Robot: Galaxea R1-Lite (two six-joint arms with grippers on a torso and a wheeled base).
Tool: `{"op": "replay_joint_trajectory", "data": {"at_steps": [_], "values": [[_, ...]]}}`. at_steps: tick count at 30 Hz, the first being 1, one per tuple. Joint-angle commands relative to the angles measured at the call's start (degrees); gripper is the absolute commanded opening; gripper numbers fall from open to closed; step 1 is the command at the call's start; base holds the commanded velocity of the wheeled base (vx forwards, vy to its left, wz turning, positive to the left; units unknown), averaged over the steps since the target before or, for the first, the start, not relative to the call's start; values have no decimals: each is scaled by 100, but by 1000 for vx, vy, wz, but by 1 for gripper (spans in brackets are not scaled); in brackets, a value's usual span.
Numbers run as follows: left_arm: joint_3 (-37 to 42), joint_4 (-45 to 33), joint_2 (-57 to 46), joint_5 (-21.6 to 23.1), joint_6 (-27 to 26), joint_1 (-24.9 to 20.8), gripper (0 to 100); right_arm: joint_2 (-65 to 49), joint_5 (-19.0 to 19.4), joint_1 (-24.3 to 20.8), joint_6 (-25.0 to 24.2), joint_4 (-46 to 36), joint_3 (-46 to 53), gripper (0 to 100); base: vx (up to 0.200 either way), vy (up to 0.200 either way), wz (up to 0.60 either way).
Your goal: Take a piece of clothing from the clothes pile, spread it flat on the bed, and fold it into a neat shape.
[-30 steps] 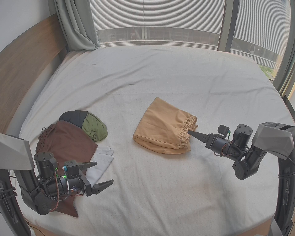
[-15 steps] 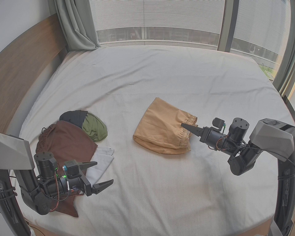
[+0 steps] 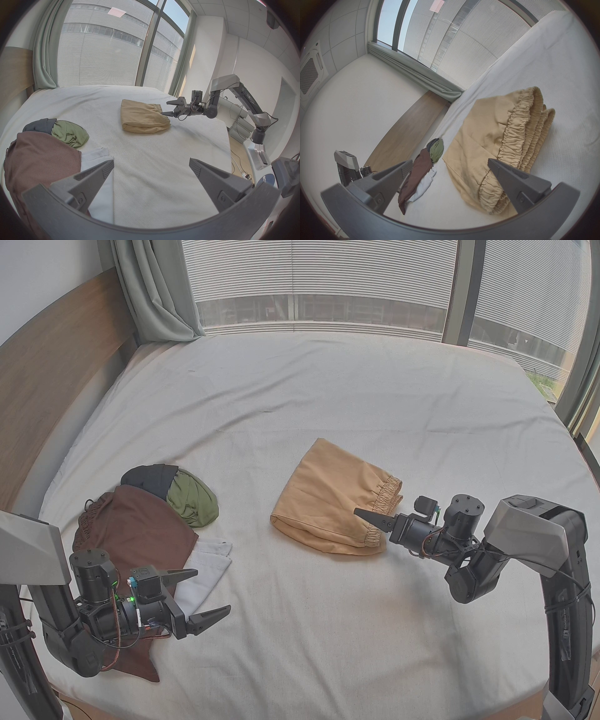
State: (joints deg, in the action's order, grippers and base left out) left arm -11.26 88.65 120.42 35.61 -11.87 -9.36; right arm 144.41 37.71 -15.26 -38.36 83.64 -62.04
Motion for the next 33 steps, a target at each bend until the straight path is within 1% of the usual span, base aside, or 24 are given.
{"op": "replay_joint_trajectory", "data": {"at_steps": [1, 7, 17, 24, 27, 30, 31, 32, 33], "values": [[1, 3, 34, -1, 1, 13, 100, 360, -70, -3, 13, 30, -80, 100, 0, 0, 0], [10, -6, 52, -1, 1, 5, 100, 580, -79, -38, 22, 82, -159, 100, 0, 0, 0], [28, -6, 43, 25, 1, -31, 100, 439, -88, -12, 13, 100, -177, 100, 0, 0, 0], [142, -23, -229, 34, 1, -101, 100, -792, -88, -3, 13, 117, 412, 100, 0, 0, 0], [327, -6, -555, 34, 10, -277, 100, -1372, -88, -47, 40, 126, 904, 100, 0, 0, 0], [379, -6, -827, 34, 10, -408, 100, -1829, -88, -91, 321, 117, 1405, 100, 0, 0, 0], [379, -6, -827, 34, 10, -408, 100, -1829, -88, -91, 321, 117, 1405, 100, 0, 0, 0], [423, -23, -1020, 43, 18, -523, 100, -2022, -97, -91, 611, 117, 1713, 100, 0, 0, 0], [467, -23, -1170, 34, 45, -619, 100, -2127, -97, -91, 787, 117, 1906, 100, 0, 0, 0]]}}
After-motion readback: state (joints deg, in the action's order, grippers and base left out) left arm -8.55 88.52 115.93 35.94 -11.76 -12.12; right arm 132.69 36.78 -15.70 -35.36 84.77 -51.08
